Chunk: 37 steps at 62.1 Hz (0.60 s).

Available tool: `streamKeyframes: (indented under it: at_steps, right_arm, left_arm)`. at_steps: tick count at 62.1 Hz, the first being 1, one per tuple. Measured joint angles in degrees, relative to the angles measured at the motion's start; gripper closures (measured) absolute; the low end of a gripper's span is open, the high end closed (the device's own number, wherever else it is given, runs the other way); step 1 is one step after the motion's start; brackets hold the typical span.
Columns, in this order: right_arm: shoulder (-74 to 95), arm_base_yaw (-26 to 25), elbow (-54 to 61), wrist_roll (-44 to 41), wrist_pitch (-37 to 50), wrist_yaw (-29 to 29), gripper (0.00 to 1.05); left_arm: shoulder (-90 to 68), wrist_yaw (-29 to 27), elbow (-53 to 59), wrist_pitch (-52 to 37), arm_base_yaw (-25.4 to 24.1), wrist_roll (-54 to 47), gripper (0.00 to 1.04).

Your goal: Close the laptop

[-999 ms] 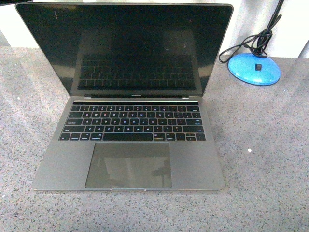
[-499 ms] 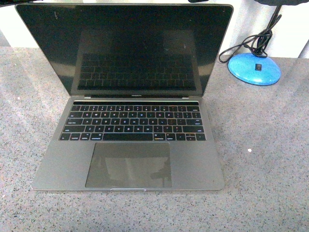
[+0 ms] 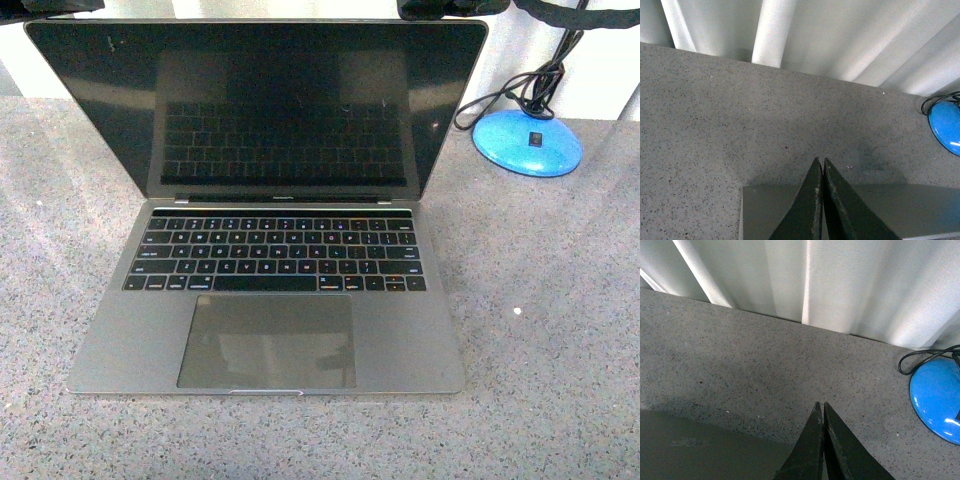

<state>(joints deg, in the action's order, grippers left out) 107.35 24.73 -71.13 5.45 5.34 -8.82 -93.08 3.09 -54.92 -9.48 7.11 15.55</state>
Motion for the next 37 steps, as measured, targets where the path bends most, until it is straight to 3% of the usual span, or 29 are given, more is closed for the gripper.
streamKeyframes:
  at_steps: [37]
  right_arm:
    - [-0.96,2.01,3.39,6.91,-3.1,-1.62,1.04]
  left_arm:
    - [0.7,0.57,2.58,4.57,-1.05,-0.02,1.01]
